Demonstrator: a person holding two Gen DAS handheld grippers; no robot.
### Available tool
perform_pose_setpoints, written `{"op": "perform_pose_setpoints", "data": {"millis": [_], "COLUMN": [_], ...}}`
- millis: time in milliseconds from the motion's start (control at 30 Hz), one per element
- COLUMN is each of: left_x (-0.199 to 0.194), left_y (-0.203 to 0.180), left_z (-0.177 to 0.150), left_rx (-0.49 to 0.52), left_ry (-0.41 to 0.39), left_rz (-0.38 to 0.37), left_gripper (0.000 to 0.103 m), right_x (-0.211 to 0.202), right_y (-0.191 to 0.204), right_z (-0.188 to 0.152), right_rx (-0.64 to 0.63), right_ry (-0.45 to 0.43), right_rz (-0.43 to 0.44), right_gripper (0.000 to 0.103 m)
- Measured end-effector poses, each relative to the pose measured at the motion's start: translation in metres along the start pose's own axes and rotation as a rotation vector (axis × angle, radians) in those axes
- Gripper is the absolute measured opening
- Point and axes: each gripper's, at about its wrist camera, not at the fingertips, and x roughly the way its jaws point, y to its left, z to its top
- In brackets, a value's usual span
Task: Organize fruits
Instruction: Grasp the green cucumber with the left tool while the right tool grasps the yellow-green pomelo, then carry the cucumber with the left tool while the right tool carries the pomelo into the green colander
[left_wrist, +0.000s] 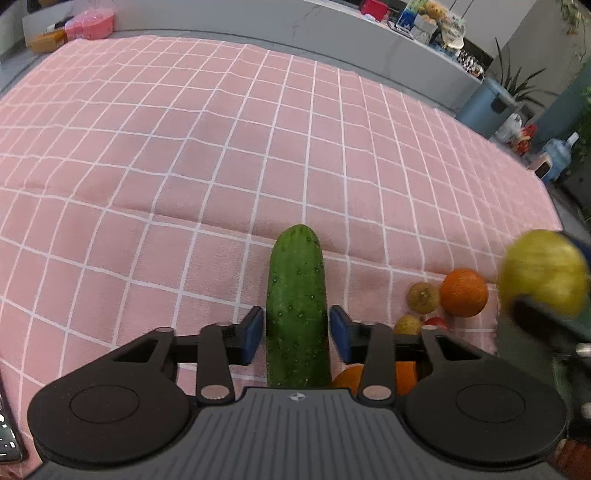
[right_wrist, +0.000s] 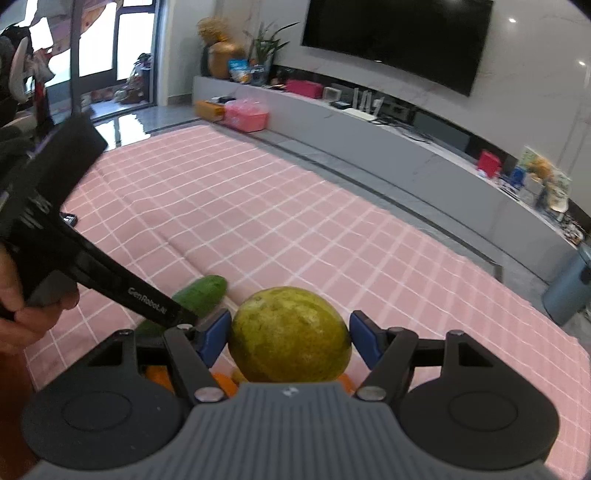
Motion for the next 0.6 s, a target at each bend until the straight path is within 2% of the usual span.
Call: {"op": "perform_pose_setpoints", "data": {"millis": [167, 300, 600], "left_x": [-0.002, -0.019, -0.085], "left_y": [-0.005, -0.013, -0.043], "left_z": [-0.004, -0.014, -0.026], "left_rx": [0.006, 0.025, 0.093], "left_ry": [-0.028, -0.106, -0.280], "left_rz": [0.028, 0.044, -0.017], "left_gripper": [0.041, 0.041, 0.041], "right_x": [-0.033, -0.051, -0.071], "right_y": [-0.022, -0.033, -0.048], "right_z": [-0.018, -0.035, -0.067], "right_rx": [0.057, 0.078, 0.135], "right_ry": [-0.002, 0.009, 0.034], "right_rz": [-0.056, -0.104, -0.137], "right_gripper": [0.067, 0.067, 0.067]}}
